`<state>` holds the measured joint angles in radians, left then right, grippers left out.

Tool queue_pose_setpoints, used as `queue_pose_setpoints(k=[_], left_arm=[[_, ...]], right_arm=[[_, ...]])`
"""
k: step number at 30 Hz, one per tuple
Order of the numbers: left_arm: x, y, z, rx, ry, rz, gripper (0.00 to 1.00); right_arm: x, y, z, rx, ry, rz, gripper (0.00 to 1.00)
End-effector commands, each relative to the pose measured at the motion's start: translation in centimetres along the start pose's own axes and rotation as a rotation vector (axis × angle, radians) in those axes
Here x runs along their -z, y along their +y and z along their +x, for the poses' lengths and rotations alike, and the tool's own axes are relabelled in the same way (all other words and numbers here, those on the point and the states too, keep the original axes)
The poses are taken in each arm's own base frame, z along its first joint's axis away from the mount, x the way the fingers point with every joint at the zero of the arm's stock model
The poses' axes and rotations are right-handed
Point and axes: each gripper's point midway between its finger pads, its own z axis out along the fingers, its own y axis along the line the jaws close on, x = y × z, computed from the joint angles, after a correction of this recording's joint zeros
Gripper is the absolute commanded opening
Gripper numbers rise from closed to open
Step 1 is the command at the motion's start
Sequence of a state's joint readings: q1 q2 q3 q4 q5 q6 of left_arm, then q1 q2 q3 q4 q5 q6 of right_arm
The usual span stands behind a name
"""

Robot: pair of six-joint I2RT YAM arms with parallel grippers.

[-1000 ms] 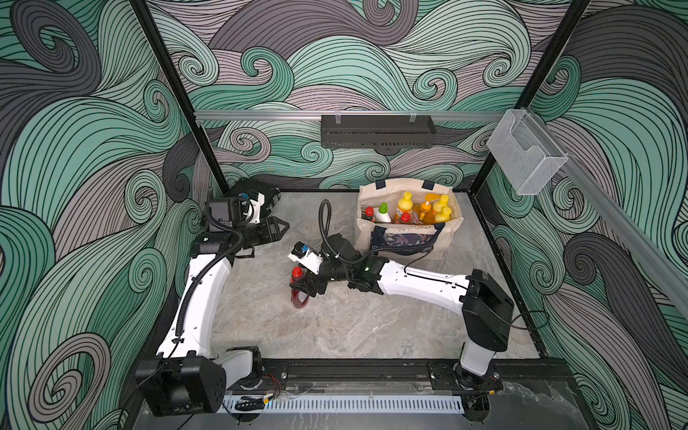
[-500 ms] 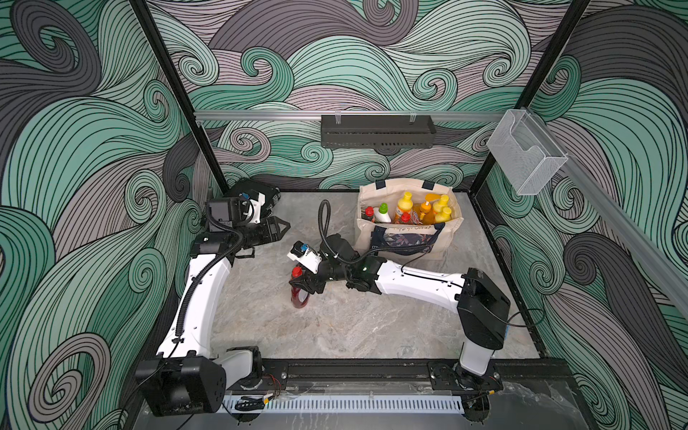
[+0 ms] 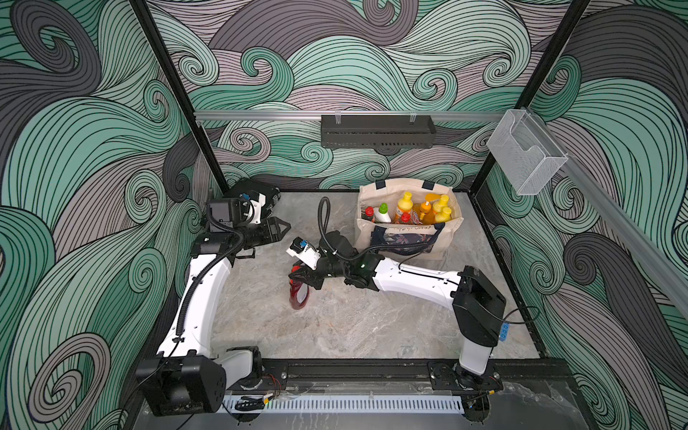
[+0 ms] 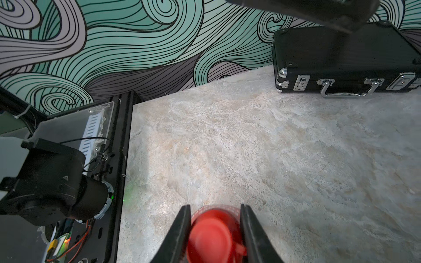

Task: Pack dish soap into the shopping bag
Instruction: Pick up the bottle of dish soap at the center of the board.

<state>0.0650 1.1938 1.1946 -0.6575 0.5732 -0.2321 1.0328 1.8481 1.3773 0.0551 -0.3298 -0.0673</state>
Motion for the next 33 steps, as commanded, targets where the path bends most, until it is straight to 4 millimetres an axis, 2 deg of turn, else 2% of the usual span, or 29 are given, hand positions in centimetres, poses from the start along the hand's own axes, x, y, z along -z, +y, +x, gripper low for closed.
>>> queue_pose_setpoints(k=[1,11,17,25,33], left_arm=[[0.3,-0.1,-0.5,0.0,-0.015,0.013,0.58],[0.3,-0.2,-0.5,0.005,-0.018,0.013,0.58],[0.3,-0.6,-0.9,0.01,-0.029,0.031,0.58],[0.0,-2.1,-1.1,-0.005,-0.027,0.054,0.58],[-0.9,-4.2,-1.9,-0.025,-0.03,0.07,0.58]], right_arm=[[0.1,0.4,-0.2,-0.019,0.004,-0.017,0.24],[1.1,-0.4,-0.5,-0.018,0.009,0.034,0.01],[2.5,-1.3,-1.1,-0.004,0.02,0.098,0.0],[5.6,-3.0,-2.4,0.011,0.014,0.178,0.0],[10.1,-5.3,-4.3,0.015,0.026,0.272,0.0]])
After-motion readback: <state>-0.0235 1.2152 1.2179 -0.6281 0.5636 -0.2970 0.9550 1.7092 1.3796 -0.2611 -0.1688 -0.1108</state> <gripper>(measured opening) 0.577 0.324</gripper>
